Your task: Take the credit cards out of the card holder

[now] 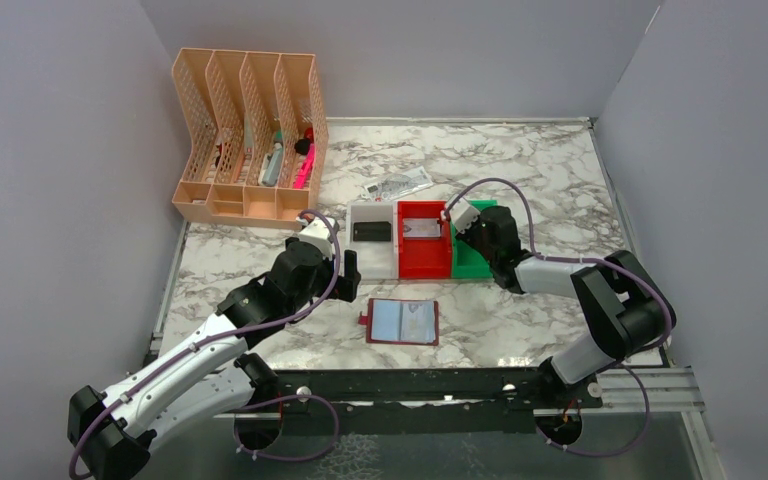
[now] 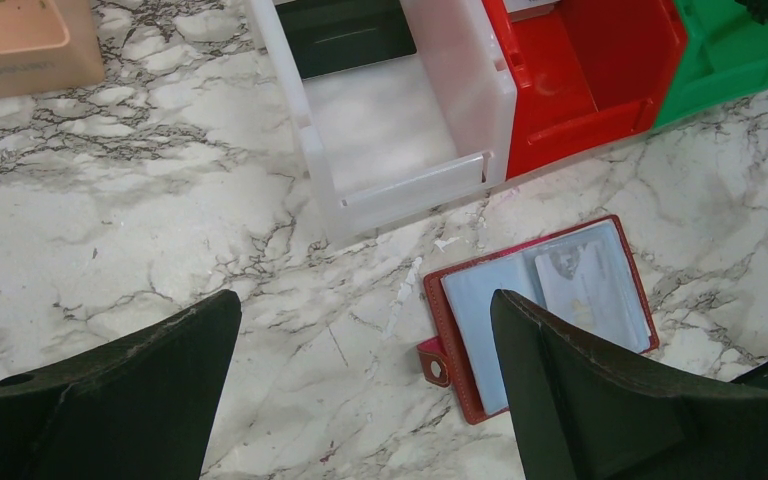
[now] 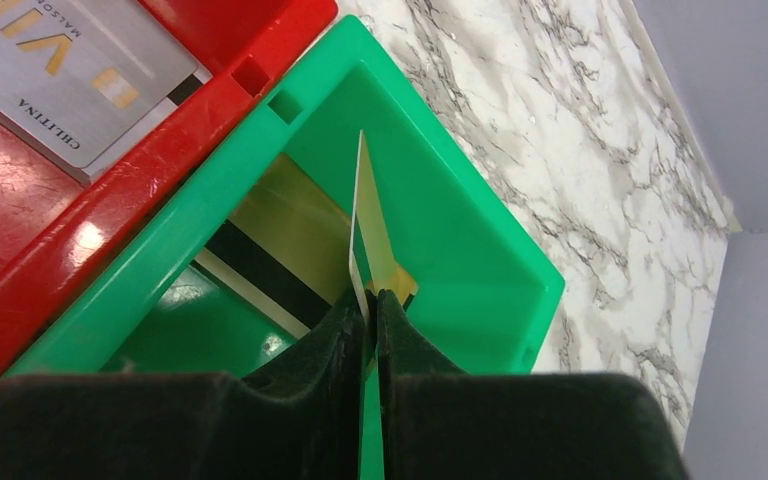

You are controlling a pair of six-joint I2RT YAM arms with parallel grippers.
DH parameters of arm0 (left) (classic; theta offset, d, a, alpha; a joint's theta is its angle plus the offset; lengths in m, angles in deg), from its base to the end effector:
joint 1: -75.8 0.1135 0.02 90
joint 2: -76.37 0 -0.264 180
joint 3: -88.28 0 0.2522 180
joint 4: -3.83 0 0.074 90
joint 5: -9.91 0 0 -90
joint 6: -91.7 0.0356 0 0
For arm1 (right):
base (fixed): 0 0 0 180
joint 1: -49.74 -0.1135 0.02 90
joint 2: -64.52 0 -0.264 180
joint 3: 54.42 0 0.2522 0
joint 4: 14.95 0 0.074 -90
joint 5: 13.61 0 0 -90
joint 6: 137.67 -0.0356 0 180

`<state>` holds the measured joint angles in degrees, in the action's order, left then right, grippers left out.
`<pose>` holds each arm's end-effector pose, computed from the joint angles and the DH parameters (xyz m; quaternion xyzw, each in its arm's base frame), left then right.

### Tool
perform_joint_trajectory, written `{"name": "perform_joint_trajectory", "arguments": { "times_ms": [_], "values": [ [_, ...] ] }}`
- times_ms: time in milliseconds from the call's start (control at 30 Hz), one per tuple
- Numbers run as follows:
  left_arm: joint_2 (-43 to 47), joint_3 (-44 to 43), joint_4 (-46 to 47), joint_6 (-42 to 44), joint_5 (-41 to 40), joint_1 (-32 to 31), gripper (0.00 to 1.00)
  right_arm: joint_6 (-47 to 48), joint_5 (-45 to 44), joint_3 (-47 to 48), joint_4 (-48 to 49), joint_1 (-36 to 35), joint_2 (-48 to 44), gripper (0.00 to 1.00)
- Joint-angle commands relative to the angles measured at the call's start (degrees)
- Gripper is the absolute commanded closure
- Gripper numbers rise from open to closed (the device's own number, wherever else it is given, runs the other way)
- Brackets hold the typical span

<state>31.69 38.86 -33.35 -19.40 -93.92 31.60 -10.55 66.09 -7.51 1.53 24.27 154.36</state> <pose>0.1316 -0.1161 0.2617 0.1174 0.8641 -0.1690 0.4594 0.2750 0.1239 0.1572 -0.3994 0.7481 -0.1291 0.5140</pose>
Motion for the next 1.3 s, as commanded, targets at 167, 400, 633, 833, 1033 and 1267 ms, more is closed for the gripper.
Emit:
{"name": "perform_joint_trajectory", "arguments": {
  "times_ms": [167, 400, 633, 833, 1033, 1267],
  "values": [
    [-0.48, -1.47, -0.66, 0.71, -0.95, 0.19, 0.01, -1.23, 4.69, 1.76, -3.92, 0.25, 0.01, 0.75],
    [-0.86, -1.51, -0.68, 0.82, -0.77, 0.22, 0.01, -1.29, 5.68, 0.92, -3.75, 0.25, -0.55, 0.72],
    [-0.98, -1.52, -0.75, 0.8, -0.68, 0.17, 0.01, -1.45, 3.41, 0.82, -2.53, 0.24, -0.18, 0.72],
    [-1.44, -1.52, -0.74, 0.8, -0.2, 0.19, 0.01, -2.84, 5.92, 0.97, -4.73, 0.24, -1.06, 0.71],
    [-1.89, -1.6, -0.73, 0.89, 0.11, 0.25, 0.01, -3.59, 7.77, 1.99, -6.86, 0.24, -0.67, 0.53],
    [-2.32, -1.59, -0.75, 0.89, 0.29, 0.23, 0.01, -4.28, 6.16, 1.88, -5.04, 0.24, -2.15, 0.52]
  ]
}}
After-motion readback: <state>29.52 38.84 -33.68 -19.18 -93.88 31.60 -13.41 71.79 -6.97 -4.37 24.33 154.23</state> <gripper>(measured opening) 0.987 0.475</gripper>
